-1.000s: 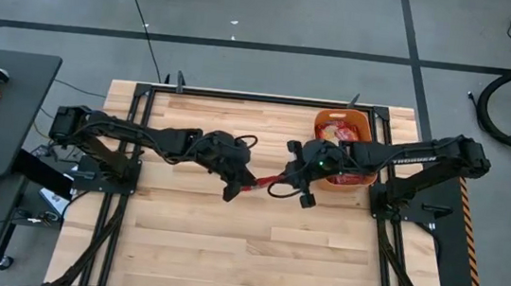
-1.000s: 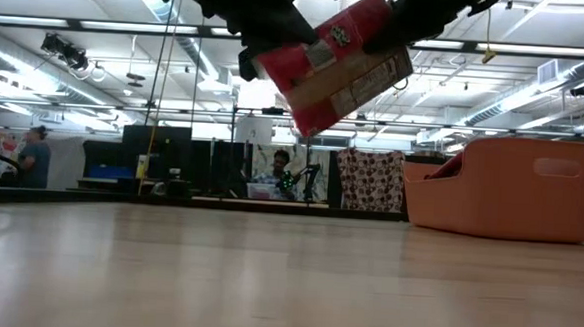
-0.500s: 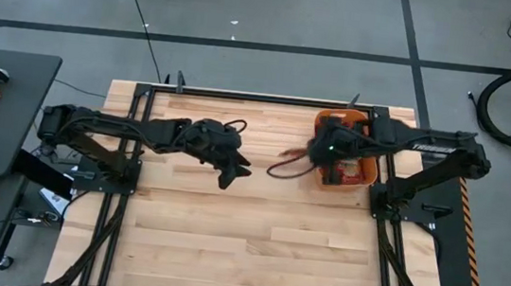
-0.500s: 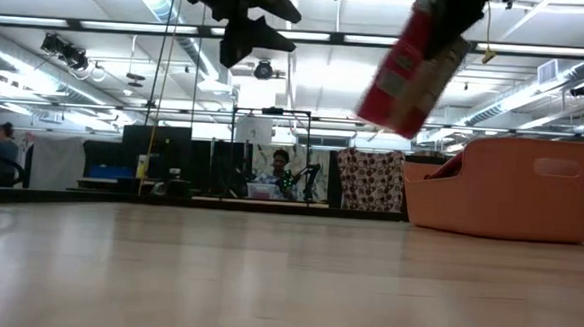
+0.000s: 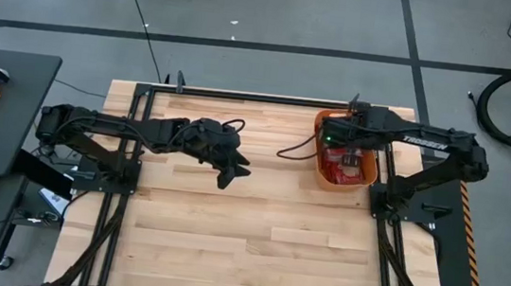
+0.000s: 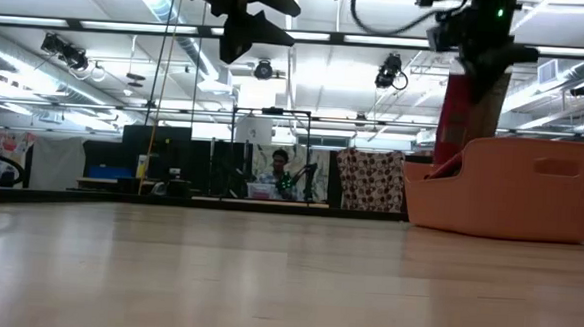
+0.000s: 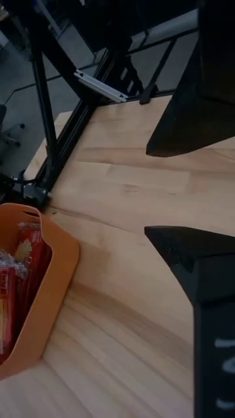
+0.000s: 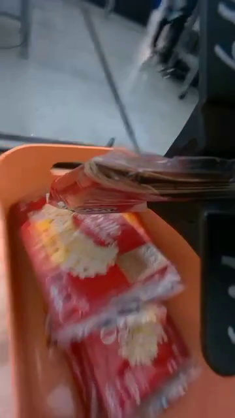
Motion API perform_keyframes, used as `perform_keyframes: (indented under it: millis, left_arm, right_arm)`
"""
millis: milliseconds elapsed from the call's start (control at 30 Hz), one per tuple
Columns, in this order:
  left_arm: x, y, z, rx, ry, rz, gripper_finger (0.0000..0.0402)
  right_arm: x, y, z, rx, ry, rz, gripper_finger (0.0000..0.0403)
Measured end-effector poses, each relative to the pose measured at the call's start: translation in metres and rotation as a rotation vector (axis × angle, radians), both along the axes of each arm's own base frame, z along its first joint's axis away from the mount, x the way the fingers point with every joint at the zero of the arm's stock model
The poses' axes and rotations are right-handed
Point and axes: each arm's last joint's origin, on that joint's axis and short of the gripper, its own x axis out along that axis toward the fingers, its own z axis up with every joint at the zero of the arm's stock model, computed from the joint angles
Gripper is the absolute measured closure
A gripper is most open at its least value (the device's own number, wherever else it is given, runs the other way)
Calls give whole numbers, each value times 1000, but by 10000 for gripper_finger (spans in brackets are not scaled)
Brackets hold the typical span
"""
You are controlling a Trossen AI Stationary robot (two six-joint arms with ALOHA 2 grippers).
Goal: Sort popcorn bags into baskets
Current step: Put the red popcorn bag into the orange bin
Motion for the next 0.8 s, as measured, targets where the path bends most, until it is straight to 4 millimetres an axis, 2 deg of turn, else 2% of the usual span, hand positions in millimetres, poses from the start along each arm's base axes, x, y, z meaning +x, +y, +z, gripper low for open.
perform_keyframes:
  millis: [233, 400, 533, 633, 800]
  left_arm:
    - [-1, -1, -2, -5, 18, -12, 214]
    - [-3, -2, -6, -19, 69, -30, 214]
    - [-5, -3, -8, -51, 92, -62, 214]
    - [-9, -5, 0, -30, 61, -88, 214]
    - [-26, -6, 17, 54, 11, -114, 223]
  right_arm:
    - [0, -15, -43, -9, 16, -69, 371]
    - [-6, -19, -65, 48, 29, -127, 336]
    - [-15, -18, -66, 177, 51, -219, 285]
    - [-17, -15, -58, 285, 34, -281, 247]
    - [-18, -12, -35, 278, -68, -354, 203]
